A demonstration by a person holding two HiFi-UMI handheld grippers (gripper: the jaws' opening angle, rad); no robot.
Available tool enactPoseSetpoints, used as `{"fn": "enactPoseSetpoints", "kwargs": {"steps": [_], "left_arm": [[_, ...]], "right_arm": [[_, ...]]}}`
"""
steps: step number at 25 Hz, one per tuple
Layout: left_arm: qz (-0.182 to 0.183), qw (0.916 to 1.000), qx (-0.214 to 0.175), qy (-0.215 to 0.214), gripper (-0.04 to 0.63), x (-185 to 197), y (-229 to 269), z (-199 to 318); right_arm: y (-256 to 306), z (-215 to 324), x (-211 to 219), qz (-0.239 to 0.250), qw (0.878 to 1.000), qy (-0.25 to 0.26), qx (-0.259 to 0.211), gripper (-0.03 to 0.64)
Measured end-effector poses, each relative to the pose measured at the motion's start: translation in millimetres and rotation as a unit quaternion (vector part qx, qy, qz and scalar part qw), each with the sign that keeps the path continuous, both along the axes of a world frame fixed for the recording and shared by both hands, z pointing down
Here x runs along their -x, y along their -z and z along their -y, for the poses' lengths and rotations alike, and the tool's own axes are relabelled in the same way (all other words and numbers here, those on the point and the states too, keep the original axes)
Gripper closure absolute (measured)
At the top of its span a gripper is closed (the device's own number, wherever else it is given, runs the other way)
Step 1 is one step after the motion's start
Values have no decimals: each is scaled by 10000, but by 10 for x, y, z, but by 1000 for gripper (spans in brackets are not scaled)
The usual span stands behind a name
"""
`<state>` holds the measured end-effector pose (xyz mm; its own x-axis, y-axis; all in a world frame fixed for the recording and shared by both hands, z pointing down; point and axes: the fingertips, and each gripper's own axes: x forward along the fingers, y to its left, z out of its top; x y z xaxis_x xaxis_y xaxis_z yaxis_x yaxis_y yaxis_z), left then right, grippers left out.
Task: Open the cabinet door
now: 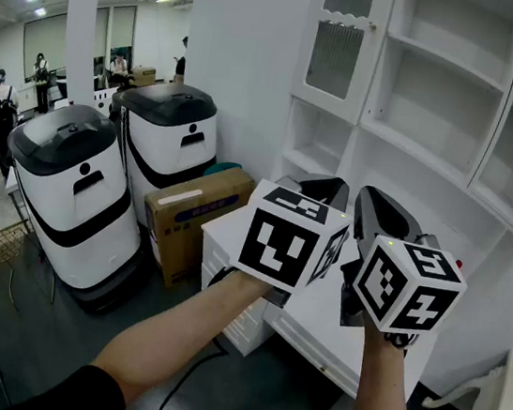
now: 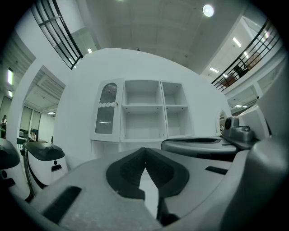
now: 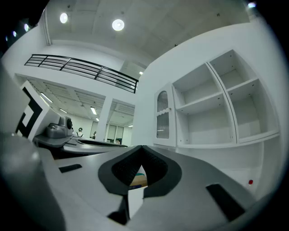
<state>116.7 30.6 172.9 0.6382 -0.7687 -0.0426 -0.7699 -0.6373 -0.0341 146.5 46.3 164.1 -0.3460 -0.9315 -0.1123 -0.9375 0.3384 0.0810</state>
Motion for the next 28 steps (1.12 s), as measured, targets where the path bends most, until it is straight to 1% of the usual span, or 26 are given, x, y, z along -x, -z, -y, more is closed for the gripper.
{"fn": "enactPoseSetpoints", "kwargs": {"steps": [10,19,28], "left_arm": [[33,9999,38,88,583,-177,-36,35],[90,9997,57,215,583,-380,-107,75],[108,9993,72,353,583,-369,-158,407]], "right_arm": [[-55,43,-212,58,9999,48,80,597],[-118,104,-388,52,9996,219,146,596],[-217,437,-416,46,9992,323,225,595]]}}
